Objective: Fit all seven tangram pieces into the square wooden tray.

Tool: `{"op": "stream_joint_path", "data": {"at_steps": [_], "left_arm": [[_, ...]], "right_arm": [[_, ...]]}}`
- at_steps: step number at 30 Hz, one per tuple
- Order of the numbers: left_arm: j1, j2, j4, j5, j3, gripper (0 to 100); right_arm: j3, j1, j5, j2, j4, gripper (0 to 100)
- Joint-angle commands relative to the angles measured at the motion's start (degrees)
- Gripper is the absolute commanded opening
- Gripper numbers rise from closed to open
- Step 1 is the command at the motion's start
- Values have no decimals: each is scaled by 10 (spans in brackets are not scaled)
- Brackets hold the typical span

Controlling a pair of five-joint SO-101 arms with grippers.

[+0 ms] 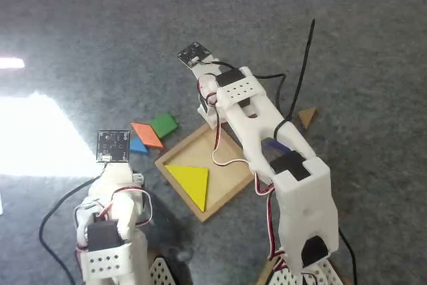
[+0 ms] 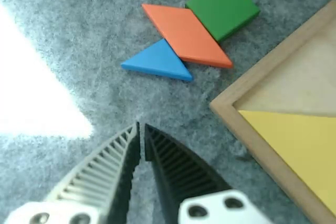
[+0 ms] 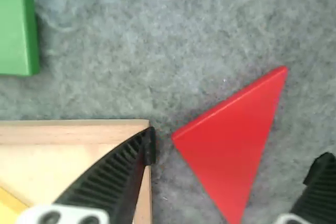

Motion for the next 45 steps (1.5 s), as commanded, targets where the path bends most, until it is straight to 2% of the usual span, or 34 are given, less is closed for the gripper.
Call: {"op": "stream_joint_path", "data": {"at_steps": [1,5,8,19,28,40,45], "left_arm": [[-4,-11,2,1,-7,14],[-4,-11,2,1,-7,14],[-4,-11,2,1,-7,14],[-4,-11,2,1,-7,14],[-4,-11,2,1,-7,14],[-4,-11,2,1,-7,14],[-4,-11,2,1,-7,14]], "right_arm": [[-13,-6,-25,-1,-9,435],[-27,31,-69,21,-15,434],[-46,50,-73,41,-15,434],[-76,55,-76,80,14,433],[-118,65,-107,80,33,236],[-157,67,-134,84,38,259],[-163,63,-130,65,86,259]]}}
